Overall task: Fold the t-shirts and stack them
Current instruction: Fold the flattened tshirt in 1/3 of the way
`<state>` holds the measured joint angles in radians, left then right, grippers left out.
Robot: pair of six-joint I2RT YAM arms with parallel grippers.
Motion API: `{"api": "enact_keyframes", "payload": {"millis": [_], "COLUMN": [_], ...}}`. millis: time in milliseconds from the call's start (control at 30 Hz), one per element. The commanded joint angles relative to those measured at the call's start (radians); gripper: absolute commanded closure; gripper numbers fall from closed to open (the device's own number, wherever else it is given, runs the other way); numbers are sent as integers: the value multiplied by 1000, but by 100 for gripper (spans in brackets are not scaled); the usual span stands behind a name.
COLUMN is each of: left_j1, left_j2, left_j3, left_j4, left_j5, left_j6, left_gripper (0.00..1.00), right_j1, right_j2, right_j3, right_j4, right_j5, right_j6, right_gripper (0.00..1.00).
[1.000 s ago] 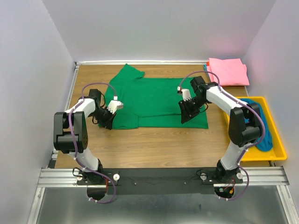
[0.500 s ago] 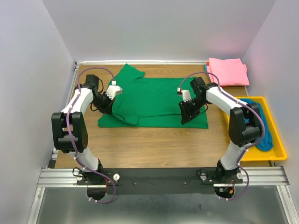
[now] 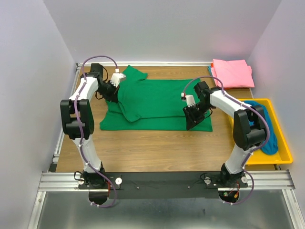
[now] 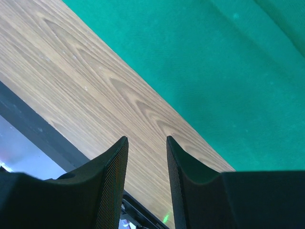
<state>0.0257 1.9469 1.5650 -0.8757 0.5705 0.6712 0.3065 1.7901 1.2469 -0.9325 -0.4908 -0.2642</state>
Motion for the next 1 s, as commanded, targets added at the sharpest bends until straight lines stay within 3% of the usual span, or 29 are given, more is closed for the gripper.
{"api": "enact_keyframes", "payload": {"millis": [0,300,633,700,733,800,967], "left_j1": [-4,-6,-20,-18,-14,-4,11], "left_j2": [47,129,216,208,199,146,-14], "left_j3": [73,127,244,231,222,173,22], "left_j4": [37,112,147,153,158,181,208], "left_j5": [55,100,37,17,15,54,101], "left_j6": [-64,-143,-200,-203,-206,-206,-199], "left_gripper": [100,100,100,77,59,45,44], "right_j1": [0,0,0,0,0,0,0], "right_j2": [-29,-21,-26,-35,-38,-46,-60], "right_j3": [-18,-26,-46,-55,-60,-64,-72], "right_j4": [14,14,24,24,23,24,24], "right_j5": [27,35,75,86,89,92,95], "right_j6": [-24,-32,-30,-35,-35,-35,-36], "right_gripper": [55,55,56,56,56,55,56]}}
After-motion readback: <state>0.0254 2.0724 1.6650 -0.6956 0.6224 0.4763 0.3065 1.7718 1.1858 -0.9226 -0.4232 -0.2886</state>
